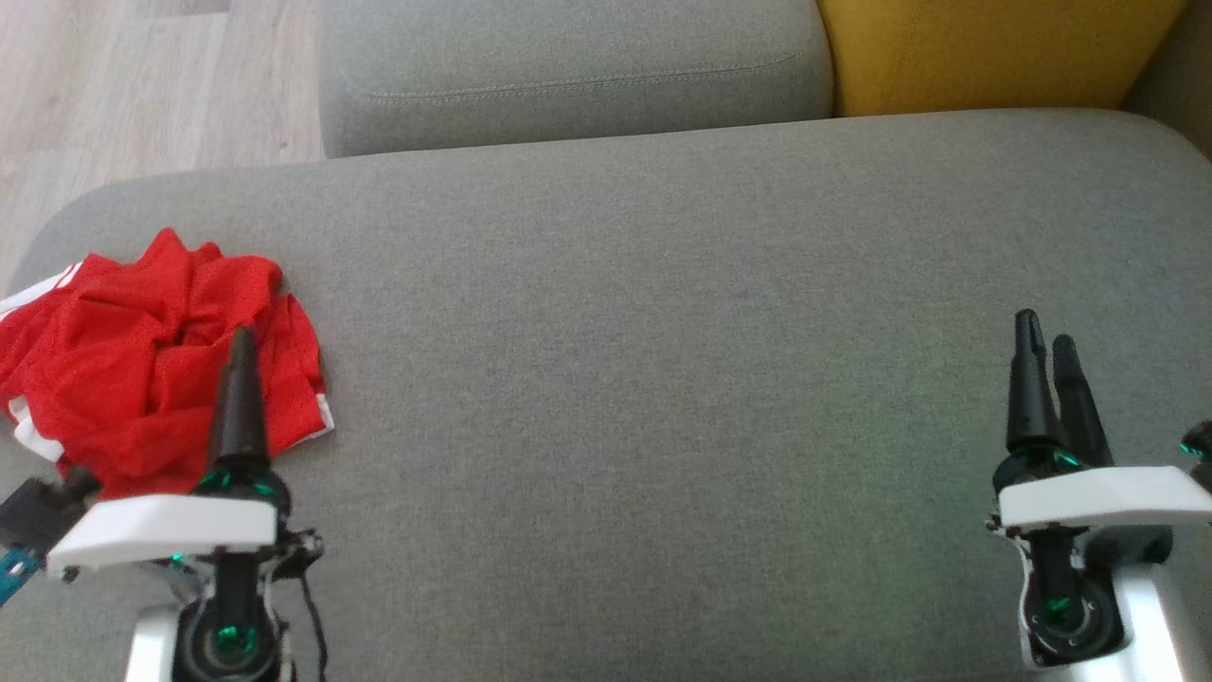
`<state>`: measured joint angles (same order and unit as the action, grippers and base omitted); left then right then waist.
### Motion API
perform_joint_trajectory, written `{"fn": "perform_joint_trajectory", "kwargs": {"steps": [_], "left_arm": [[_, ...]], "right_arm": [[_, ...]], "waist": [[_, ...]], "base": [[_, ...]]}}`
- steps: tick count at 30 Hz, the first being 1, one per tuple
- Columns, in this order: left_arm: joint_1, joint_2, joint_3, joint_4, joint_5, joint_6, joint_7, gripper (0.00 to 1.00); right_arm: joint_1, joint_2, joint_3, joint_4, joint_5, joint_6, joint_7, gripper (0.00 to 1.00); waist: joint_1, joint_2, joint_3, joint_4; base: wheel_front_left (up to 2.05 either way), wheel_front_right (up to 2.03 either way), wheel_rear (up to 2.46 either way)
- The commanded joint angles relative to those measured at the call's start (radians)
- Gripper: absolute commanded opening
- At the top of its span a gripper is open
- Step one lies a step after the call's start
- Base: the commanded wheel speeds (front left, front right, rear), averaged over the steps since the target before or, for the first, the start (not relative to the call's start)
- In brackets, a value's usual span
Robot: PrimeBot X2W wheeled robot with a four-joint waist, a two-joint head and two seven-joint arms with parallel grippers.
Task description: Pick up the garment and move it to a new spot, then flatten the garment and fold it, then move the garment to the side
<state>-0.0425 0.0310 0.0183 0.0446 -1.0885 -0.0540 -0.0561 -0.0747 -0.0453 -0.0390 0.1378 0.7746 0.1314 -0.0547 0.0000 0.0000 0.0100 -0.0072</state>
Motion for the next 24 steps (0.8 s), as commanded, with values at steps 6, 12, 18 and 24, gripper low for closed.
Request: {"fn": "perform_joint_trajectory", "kwargs": {"steps": [6, 12, 18, 24], "left_arm": [[-0.046, 0.014, -0.027, -0.069, 0.125, 0.016, -0.025, 1.00], [-0.043, 0.014, -0.090, -0.069, 0.296, 0.032, -0.045, 1.00], [-0.040, 0.017, -0.134, -0.042, 0.449, 0.052, -0.063, 1.00], [-0.043, 0.030, -0.173, -0.030, 0.563, 0.090, -0.080, 1.00]], "right_arm": [[-0.065, -0.020, 0.041, -0.051, -0.114, 0.000, -0.025, 1.00], [-0.065, -0.025, 0.075, -0.021, -0.252, 0.000, -0.045, 1.00], [-0.075, -0.025, 0.096, -0.008, -0.369, 0.000, -0.063, 1.00], [-0.072, -0.020, 0.102, -0.009, -0.486, 0.000, -0.081, 1.00]], "waist": [[0.0000, 0.0000, 0.001, -0.003], [0.0000, 0.0000, 0.001, -0.006], [0.0000, 0.0000, 0.002, -0.005], [0.0000, 0.0000, 0.003, -0.003]], "base": [[0.00, 0.00, 0.00], [0.00, 0.00, 0.00], [0.00, 0.00, 0.00], [0.00, 0.00, 0.00]]}}
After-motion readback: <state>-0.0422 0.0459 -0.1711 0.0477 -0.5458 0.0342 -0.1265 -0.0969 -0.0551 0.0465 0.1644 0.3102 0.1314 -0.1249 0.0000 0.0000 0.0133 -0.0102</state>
